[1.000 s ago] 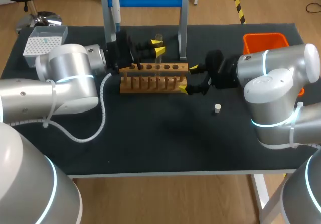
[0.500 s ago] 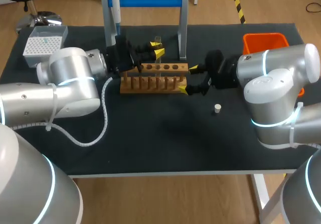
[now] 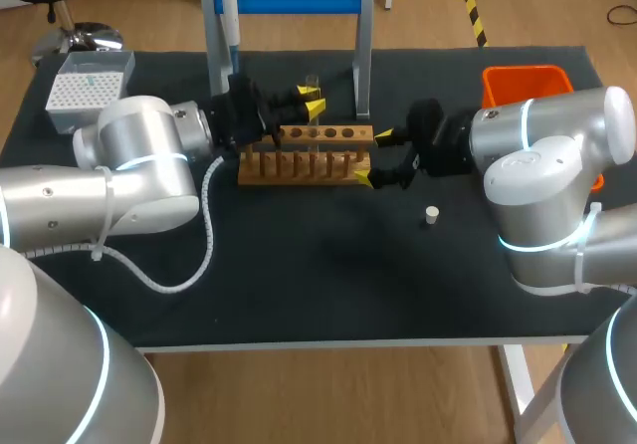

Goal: Invert the test tube, pick up the pipette, mount the tip to pipette, aspirate from beaker and dispense into the tube, eject the tip, return the pipette, and cap with the stopper.

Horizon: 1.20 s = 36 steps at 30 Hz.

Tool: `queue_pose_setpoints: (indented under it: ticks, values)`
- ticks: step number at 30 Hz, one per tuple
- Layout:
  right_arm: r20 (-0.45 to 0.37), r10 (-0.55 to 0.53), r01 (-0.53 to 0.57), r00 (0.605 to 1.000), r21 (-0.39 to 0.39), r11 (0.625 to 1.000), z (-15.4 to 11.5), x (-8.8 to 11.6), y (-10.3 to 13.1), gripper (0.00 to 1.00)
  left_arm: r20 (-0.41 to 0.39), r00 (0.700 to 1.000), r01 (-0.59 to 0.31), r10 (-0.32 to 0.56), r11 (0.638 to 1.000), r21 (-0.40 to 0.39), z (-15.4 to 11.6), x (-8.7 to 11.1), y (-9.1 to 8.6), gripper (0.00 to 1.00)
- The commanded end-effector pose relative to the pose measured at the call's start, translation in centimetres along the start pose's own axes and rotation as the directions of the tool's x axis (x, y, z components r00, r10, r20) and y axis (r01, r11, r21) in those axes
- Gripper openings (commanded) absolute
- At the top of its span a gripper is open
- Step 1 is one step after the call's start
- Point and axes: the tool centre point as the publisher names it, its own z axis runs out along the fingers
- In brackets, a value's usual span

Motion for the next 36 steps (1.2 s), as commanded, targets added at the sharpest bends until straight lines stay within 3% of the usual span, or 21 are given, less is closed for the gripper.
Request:
queue_pose_setpoints:
  ticks: [1,8,15,21,28,36]
  values:
    - [-0.001,0.000,0.000,1.000,0.000,1.000,-0.1,0.0,0.0,1.00,0.004,1.000,-0.004,0.004,1.000,-0.014,0.2,0.2,-0.1,1.00]
    - [-0.001,0.000,0.000,1.000,0.000,1.000,-0.1,0.0,0.0,1.00,-0.017,1.000,-0.020,0.019,0.997,-0.075,0.0,0.6,-0.9,1.00]
    - [-0.001,0.000,0.000,1.000,0.000,1.000,-0.1,0.0,0.0,1.00,-0.048,0.999,-0.028,0.022,0.990,-0.141,-2.0,1.0,-2.5,1.00]
    - [-0.001,0.000,0.000,1.000,0.000,1.000,-0.1,0.0,0.0,1.00,-0.044,0.999,0.017,-0.026,0.979,-0.204,-6.0,1.3,-3.7,1.00]
    - [-0.001,0.000,0.000,1.000,0.000,1.000,-0.1,0.0,0.0,1.00,0.054,0.996,0.089,-0.077,0.961,-0.262,-12.0,2.5,-5.3,1.00]
    - [-0.001,0.000,0.000,1.000,0.000,1.000,-0.1,0.0,0.0,1.00,0.054,0.996,0.089,-0.077,0.961,-0.262,-12.0,2.5,-5.3,1.00]
